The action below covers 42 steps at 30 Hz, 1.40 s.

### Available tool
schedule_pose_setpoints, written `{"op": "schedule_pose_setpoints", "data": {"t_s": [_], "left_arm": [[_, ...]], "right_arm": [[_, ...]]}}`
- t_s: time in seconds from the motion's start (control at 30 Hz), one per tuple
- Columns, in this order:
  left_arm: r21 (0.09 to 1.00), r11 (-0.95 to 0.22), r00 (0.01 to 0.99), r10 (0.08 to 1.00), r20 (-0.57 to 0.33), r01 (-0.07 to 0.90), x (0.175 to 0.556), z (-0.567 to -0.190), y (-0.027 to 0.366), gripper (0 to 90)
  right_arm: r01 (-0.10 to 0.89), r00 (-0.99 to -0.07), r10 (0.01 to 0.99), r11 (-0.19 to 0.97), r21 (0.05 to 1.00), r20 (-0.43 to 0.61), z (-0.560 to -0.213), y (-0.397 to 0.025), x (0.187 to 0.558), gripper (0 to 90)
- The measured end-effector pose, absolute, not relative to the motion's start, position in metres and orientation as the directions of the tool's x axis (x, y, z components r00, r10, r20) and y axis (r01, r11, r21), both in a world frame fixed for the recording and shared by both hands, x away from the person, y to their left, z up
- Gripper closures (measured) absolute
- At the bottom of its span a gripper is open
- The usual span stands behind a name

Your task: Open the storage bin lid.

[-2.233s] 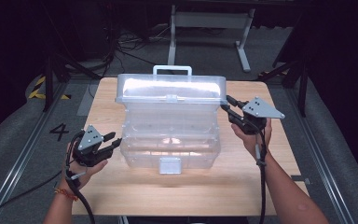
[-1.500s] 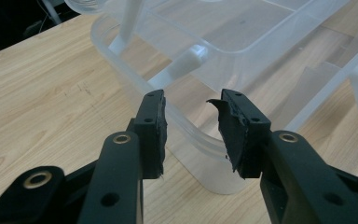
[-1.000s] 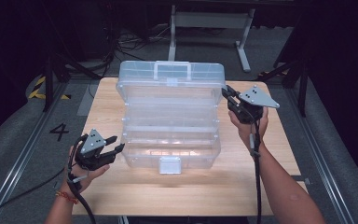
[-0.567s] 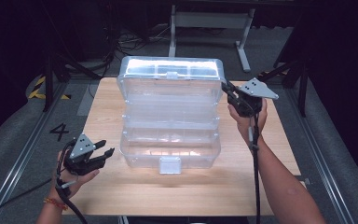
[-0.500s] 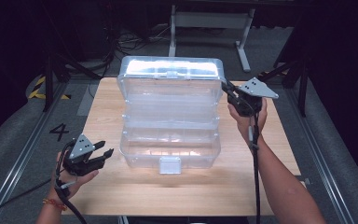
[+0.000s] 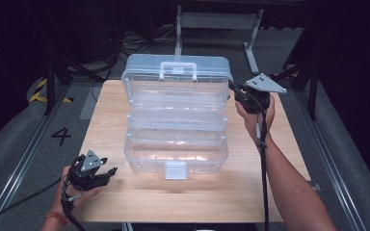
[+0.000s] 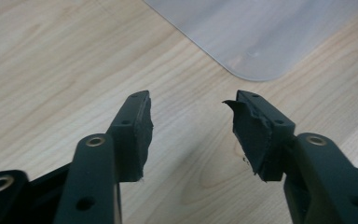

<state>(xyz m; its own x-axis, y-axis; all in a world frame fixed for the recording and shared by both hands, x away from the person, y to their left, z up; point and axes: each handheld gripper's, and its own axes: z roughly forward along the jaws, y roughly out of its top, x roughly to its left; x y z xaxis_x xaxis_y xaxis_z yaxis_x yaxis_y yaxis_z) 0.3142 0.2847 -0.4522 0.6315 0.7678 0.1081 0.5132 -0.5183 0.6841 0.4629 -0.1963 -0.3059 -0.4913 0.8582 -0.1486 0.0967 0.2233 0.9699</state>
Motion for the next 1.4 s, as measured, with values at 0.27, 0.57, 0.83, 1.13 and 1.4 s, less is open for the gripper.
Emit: {"op": "schedule_pose_setpoints", "data": {"t_s": [0.27, 0.57, 0.83, 1.13, 1.4], "left_arm": [[0.68, -0.483, 0.633, 0.773, 0.035, 0.552, 0.314, -0.467, 0.285, 32.0], [0.668, -0.459, 0.624, 0.781, -0.011, 0.586, 0.316, -0.478, 0.282, 20.5], [0.685, -0.454, 0.626, 0.78, -0.004, 0.57, 0.315, -0.481, 0.282, 17.2], [0.683, -0.451, 0.626, 0.78, -0.011, 0.575, 0.315, -0.481, 0.282, 17.2], [0.683, -0.454, 0.627, 0.779, -0.009, 0.573, 0.315, -0.481, 0.282, 17.2]], "right_arm": [[0.119, -0.502, 0.854, 0.223, 0.967, -0.136, -0.303, -0.198, 0.473, 84.1], [0.136, -0.512, 0.851, 0.219, 0.966, -0.121, -0.301, -0.198, 0.482, 84.0], [0.152, -0.517, 0.85, 0.212, 0.965, -0.105, -0.3, -0.199, 0.489, 84.0], [0.173, -0.521, 0.851, 0.19, 0.966, -0.075, -0.299, -0.199, 0.498, 84.1], [0.19, -0.531, 0.845, 0.197, 0.962, -0.068, -0.298, -0.2, 0.506, 83.8]]}}
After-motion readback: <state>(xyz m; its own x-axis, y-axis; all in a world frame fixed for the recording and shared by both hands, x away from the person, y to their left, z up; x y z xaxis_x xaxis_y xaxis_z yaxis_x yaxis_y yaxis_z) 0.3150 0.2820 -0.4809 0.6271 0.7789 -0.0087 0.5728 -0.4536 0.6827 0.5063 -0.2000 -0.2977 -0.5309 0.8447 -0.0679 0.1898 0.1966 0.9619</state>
